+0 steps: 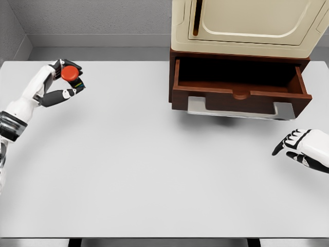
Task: Put the switch into the drawer with left arm, and close the drawer with right arm
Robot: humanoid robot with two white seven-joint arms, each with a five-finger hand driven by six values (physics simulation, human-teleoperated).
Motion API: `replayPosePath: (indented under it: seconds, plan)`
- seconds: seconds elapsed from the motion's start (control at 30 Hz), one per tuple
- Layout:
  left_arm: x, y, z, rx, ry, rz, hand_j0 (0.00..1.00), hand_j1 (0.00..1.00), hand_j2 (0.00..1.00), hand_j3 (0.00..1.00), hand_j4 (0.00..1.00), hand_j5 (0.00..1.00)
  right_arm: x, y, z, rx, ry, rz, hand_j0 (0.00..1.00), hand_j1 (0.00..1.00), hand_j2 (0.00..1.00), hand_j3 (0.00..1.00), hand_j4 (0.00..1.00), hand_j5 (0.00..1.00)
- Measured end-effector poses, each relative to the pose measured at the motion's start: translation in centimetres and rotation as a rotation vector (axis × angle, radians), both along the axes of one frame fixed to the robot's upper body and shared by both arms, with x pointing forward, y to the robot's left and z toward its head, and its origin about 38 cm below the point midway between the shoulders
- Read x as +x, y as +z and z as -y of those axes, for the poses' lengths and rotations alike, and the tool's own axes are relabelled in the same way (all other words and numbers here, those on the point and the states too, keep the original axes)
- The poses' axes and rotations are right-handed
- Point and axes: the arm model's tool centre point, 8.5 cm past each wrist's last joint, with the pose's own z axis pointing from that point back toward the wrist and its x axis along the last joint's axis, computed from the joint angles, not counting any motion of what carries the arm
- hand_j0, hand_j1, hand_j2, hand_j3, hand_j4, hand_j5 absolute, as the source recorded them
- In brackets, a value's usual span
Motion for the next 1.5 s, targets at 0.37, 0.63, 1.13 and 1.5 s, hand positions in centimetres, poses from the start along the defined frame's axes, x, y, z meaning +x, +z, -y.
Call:
replayPosePath:
  seconds: [0.37,0.63,1.13,1.5]
  plan:
    - [0.6,2.8,6.4,0.071,-0.079,0.133,0.41,0.41,0.41,0.41,0.41,0.41,0.0,0.0,0.0,-0.001,0.000,0.000,0.53,0.53,0.53,0.53,0.53,0.53]
    - [-0.4,5.4,10.3,0.269,-0.080,0.280,0.39,0.39,0.39,0.39,0.39,0.39,0.0,0.0,0.0,-0.001,0.000,0.000,0.53,0.53,0.53,0.53,0.53,0.53]
    - [-1.3,11.0,16.1,0.563,-0.080,0.540,0.33,0.33,0.33,0.33,0.33,0.33,0.0,0.0,0.0,-0.001,0.000,0.000,0.53,0.53,0.53,0.53,0.53,0.53]
    - [-1.4,12.7,21.3,0.708,-0.130,0.661,0.31,0.31,0.31,0.31,0.31,0.31,0.0,0.1,0.0,0.001,0.000,0.003,0.53,0.53,0.53,0.53,0.53,0.53]
